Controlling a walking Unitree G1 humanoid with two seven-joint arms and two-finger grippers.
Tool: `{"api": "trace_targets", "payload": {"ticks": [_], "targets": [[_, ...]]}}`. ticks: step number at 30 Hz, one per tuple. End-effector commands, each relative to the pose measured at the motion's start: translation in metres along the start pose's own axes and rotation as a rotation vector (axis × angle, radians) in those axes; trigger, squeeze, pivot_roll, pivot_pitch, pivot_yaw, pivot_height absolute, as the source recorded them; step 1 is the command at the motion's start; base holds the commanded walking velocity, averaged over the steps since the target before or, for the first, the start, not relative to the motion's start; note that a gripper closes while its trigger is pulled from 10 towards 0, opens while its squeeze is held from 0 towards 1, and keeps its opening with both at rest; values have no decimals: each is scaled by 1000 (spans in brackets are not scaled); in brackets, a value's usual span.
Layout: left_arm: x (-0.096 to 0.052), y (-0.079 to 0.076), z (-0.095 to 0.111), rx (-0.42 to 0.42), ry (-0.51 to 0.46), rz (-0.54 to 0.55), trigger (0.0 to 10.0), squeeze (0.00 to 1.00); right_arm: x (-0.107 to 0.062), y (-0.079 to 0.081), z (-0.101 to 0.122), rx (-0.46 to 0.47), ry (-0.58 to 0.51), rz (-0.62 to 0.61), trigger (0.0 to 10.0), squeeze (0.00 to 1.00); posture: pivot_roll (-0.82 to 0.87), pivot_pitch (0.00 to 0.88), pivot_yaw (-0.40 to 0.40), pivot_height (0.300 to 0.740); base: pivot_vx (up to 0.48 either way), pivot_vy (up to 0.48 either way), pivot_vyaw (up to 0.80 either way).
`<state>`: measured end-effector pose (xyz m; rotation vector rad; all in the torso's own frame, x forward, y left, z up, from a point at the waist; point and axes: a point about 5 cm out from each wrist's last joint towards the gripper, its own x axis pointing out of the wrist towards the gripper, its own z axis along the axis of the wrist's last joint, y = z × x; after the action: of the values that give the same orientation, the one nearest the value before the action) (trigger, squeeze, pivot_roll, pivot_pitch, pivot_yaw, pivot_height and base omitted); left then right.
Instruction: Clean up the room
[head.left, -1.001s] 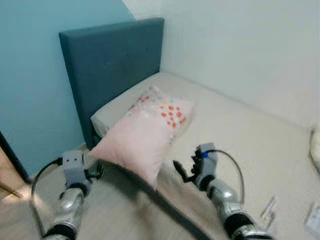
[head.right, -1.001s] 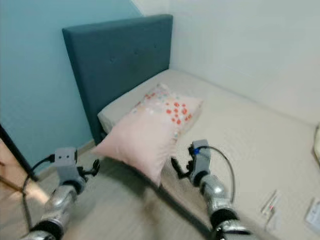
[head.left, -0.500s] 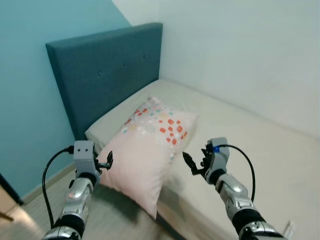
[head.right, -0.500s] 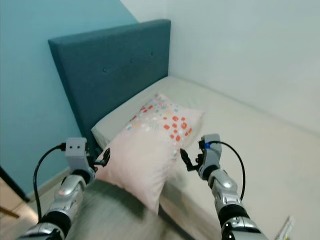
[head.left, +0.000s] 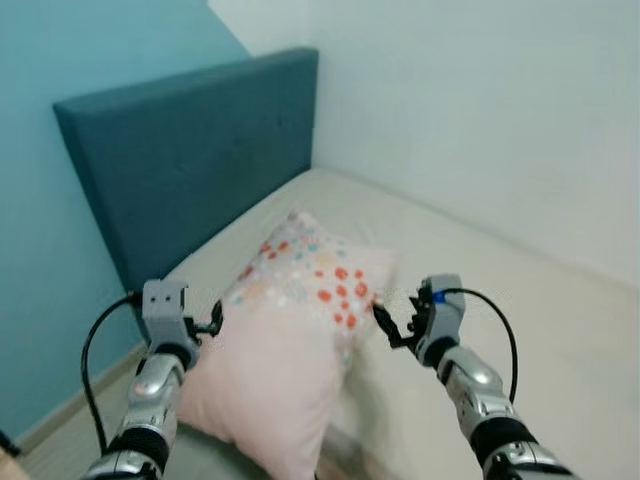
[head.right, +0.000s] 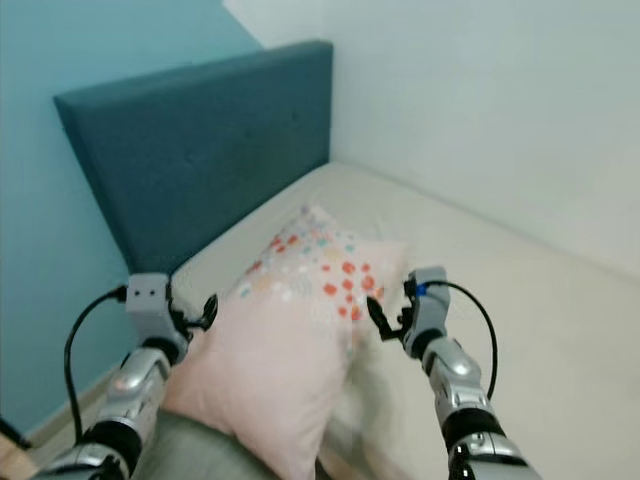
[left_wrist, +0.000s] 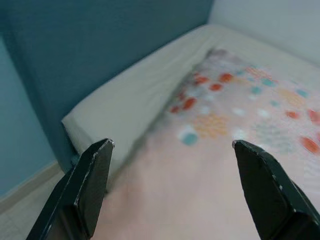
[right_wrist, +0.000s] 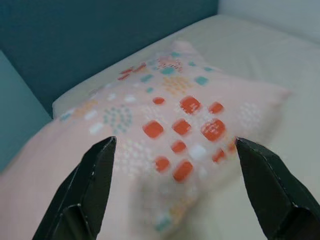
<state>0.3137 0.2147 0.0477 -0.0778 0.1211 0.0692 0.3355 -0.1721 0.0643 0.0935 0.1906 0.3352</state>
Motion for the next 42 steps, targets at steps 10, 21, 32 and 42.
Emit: {"api": "trace_targets", "payload": {"ticks": [10,21,32,42], "targets": [[4,-3,0,44,31,9,10000,0,-4,-10,2,25,-18,-59,10000,0,32,0,-64,740,0,99,-320],[10,1,12,72,10,20,10000,0,-2,-9,3,36,-27,-76,10000,0,34,0,-53,740,0,432,0],[13,-12,14,83,-3,-32,10000,0,-3,-16,8,70,-44,-121,10000,0,30,0,-46,740,0,477,-655],[13,-24,12,83,-9,-69,10000,0,-4,-21,10,77,-53,-147,10000,0,27,0,-47,740,0,395,-800]]}}
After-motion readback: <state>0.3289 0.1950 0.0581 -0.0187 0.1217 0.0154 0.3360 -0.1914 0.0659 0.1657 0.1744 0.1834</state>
